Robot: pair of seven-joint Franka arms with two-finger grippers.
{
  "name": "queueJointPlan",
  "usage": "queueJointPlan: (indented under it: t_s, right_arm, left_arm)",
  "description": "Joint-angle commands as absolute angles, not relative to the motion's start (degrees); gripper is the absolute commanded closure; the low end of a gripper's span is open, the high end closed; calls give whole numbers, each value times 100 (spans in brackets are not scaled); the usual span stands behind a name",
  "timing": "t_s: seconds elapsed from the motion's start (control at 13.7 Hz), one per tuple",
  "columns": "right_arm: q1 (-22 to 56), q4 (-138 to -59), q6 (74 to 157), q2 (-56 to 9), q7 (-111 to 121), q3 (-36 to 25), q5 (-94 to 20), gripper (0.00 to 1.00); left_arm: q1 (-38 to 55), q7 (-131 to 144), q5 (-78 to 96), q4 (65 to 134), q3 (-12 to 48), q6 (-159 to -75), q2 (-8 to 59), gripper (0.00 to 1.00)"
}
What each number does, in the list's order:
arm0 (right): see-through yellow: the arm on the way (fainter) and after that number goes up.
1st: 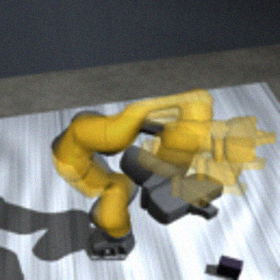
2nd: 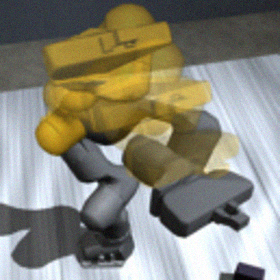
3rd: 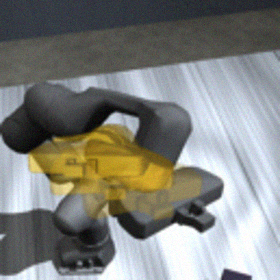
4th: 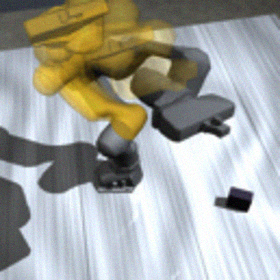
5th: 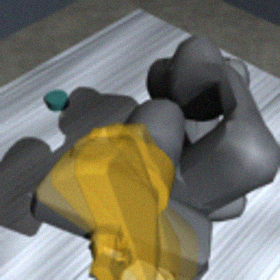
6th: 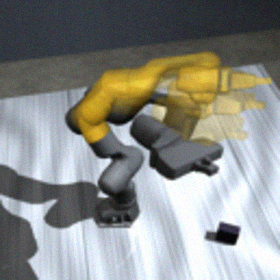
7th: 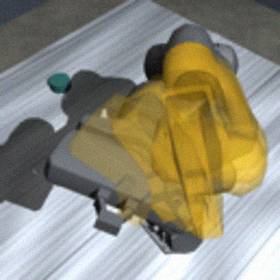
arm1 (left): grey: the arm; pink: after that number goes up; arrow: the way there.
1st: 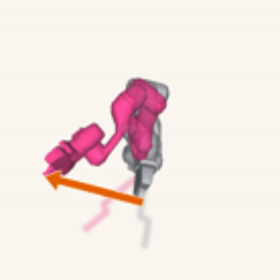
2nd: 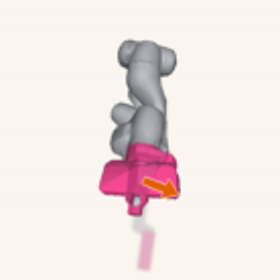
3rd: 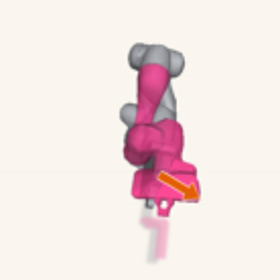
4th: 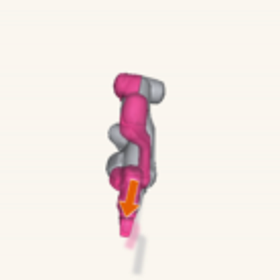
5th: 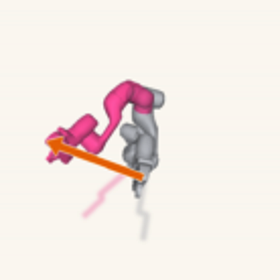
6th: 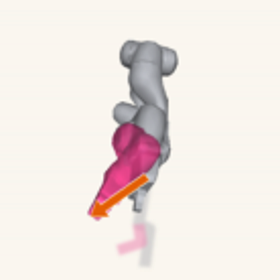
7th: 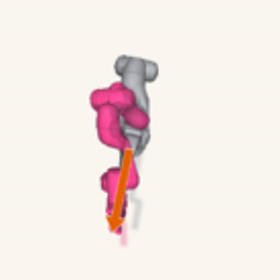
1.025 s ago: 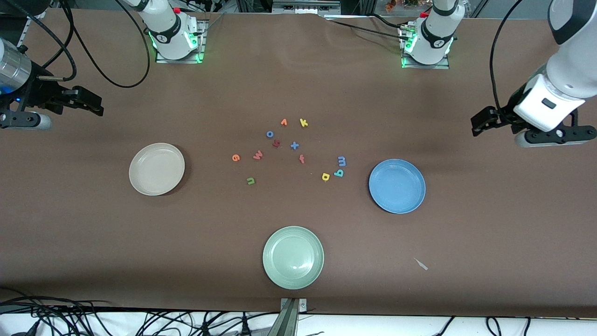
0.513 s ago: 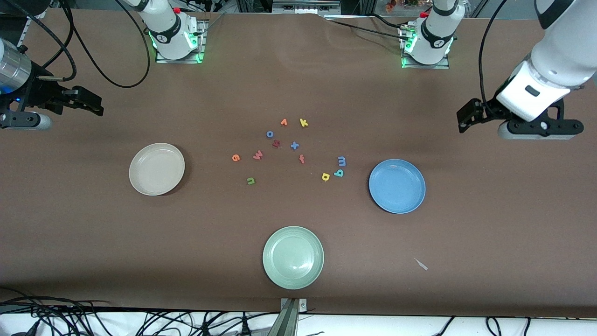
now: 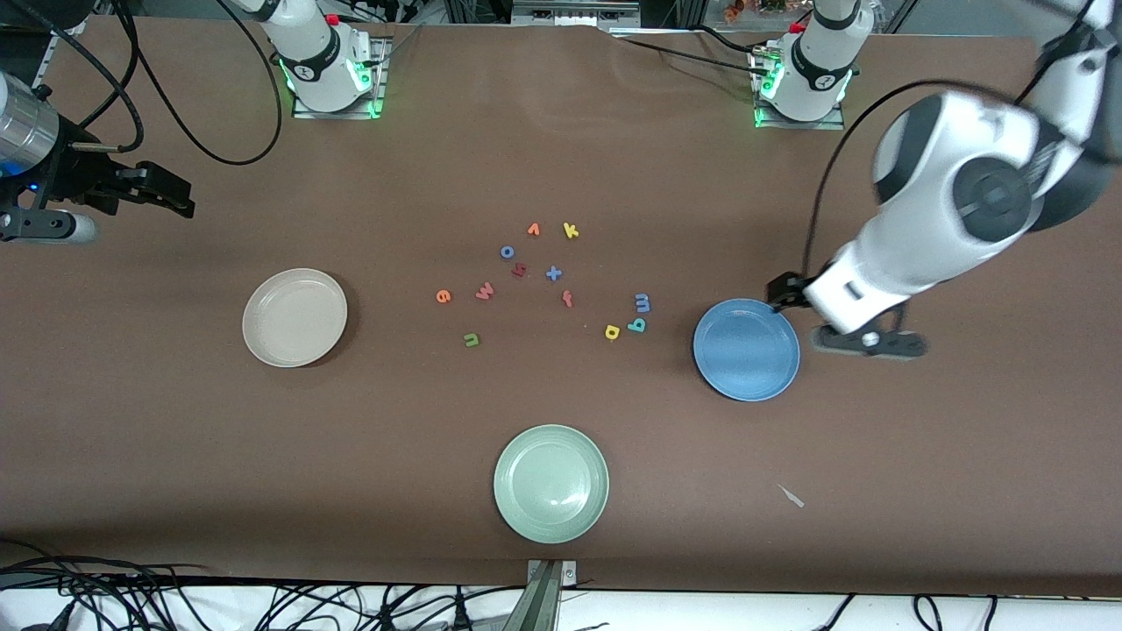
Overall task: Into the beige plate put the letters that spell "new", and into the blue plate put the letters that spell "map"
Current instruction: 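Reach the left gripper down to the teal letter beside the blue plate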
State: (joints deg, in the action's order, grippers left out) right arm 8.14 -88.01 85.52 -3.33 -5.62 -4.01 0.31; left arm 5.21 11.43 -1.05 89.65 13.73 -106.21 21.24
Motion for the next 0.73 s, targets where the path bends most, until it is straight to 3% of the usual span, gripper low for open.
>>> queueJointPlan:
  t_s: [0.0,0.66]
  right_arm:
    - [817,-8771,8525,-299,-562,-404,26,0]
    - [809,-8771,8745,-387,-528,-396,-439,0]
  left_arm:
    - [913,1116,-377,8728,1397,-11028,2731,0]
    - [1739,784,-642,8754,1433,-11873,3682,0]
